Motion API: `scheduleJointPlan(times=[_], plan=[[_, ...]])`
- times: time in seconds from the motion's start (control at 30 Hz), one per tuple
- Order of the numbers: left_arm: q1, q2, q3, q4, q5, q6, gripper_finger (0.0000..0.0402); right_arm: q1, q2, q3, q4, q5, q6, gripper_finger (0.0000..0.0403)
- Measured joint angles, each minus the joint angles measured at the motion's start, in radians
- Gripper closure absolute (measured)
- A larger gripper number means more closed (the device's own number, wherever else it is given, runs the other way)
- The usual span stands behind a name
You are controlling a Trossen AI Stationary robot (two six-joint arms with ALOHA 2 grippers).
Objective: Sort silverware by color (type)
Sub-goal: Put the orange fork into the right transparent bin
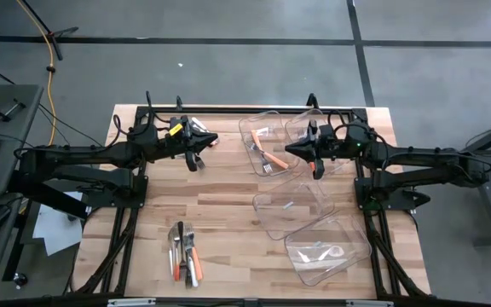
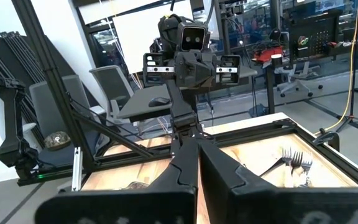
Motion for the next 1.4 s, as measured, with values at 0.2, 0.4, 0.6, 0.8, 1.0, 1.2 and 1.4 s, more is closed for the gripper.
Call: scheduleJointPlan(times=[0.2, 0.4, 0.6, 0.8, 1.0, 1.2, 1.4], plan=[[0.0, 0.0, 0.0, 0.0, 0.0, 0.0, 0.0401, 0.0, 0.0, 0.0, 0.0, 0.0, 0.0, 0.0402], [0.0, 0.0, 0.0, 0.0, 0.0, 0.0, 0.0401, 0.0, 0.0, 0.0, 0.0, 0.0, 0.0, 0.0403], [0.0, 0.0, 0.0, 0.0, 0.0, 0.0, 0.0401, 0.0, 0.0, 0.0, 0.0, 0.0, 0.0, 0.0403], [0.0, 0.0, 0.0, -0.001, 0.0, 0.0, 0.0401, 0.0, 0.0, 0.0, 0.0, 0.0, 0.0, 0.0403], [0.0, 0.0, 0.0, -0.001, 0.0, 0.0, 0.0401, 0.0, 0.0, 0.0, 0.0, 0.0, 0.0, 0.0403], [0.0, 0.0, 0.0, -0.001, 0.0, 0.0, 0.0401, 0.0, 0.0, 0.0, 0.0, 0.0, 0.0, 0.0403], [0.0, 0.0, 0.0, -0.001, -0.013, 0.007, 0.0394, 0.0, 0.0, 0.0, 0.0, 0.0, 0.0, 0.0403]])
